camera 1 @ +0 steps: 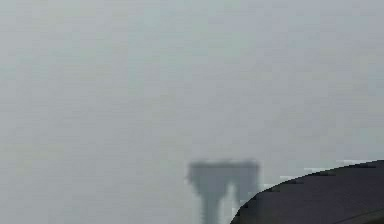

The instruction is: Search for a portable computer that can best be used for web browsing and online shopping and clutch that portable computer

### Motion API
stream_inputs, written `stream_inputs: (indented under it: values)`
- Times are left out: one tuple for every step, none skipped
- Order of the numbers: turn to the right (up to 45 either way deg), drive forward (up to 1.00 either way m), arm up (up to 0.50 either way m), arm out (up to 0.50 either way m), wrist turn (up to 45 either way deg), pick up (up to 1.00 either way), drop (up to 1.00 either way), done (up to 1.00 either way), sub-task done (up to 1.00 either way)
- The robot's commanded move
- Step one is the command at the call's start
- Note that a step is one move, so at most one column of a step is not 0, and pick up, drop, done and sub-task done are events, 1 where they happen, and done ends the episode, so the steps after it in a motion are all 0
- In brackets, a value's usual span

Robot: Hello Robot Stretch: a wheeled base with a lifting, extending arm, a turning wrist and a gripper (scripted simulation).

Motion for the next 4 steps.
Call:
stream_inputs:
  values:
    - [0.0, 0.0, 0.0, 0.0, 27.0, 0.0, 0.0, 0.0, 0.0]
    - [0.0, 0.0, -0.3, 0.0, 0.0, 0.0, 0.0, 0.0, 0.0]
    - [0.0, 0.0, 0.0, 0.0, 0.0, 1.0, 0.0, 0.0, 0.0]
    - [0.0, 0.0, 0.1, 0.0, 0.0, 0.0, 0.0, 0.0, 0.0]
